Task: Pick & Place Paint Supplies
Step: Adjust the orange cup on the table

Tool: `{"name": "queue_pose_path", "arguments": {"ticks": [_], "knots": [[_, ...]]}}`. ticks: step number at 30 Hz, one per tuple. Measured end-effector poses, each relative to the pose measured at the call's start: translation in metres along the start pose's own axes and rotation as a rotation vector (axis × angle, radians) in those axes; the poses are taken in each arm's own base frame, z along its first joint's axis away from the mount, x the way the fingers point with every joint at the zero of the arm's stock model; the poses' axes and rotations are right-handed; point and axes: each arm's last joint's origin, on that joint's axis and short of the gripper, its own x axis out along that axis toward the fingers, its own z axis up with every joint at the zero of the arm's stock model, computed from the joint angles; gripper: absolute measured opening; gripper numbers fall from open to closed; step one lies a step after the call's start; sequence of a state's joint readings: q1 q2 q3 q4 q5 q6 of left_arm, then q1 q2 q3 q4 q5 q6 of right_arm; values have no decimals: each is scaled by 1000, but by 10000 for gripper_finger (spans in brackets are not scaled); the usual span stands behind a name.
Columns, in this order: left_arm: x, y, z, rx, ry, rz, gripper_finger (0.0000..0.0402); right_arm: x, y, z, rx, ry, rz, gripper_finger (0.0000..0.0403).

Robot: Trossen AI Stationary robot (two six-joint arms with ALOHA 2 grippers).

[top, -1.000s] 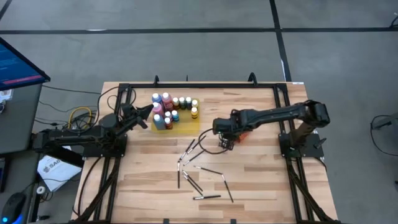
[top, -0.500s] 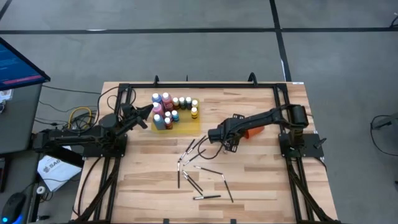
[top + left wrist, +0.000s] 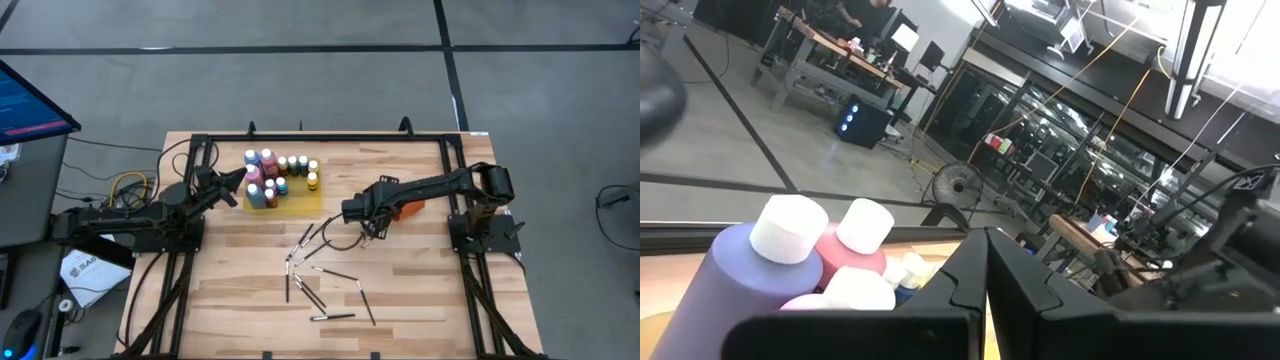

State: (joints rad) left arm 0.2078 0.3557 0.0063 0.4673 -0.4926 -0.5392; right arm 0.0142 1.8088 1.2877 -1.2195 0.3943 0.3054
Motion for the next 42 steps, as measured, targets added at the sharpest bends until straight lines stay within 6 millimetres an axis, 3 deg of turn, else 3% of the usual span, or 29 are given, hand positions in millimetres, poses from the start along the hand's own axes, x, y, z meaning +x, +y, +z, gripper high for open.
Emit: {"name": "queue_pose_path", "arguments": {"ticks": [7,16,28,35,38,42], "knots": [[0,0,0,-2,-4,-2,1,12,-17,4,27,61,-9,238],[0,0,0,-3,-4,-3,1,18,-36,2,36,114,-51,230],[0,0,0,-3,-4,-3,1,17,-27,0,14,118,-17,225],[0,0,0,-3,-5,-3,1,46,-24,-18,12,215,-42,222],[0,0,0,-3,-5,-2,1,52,-26,-22,29,236,-56,186],[0,0,0,-3,-5,-3,1,54,-28,-23,56,245,-66,68]]}}
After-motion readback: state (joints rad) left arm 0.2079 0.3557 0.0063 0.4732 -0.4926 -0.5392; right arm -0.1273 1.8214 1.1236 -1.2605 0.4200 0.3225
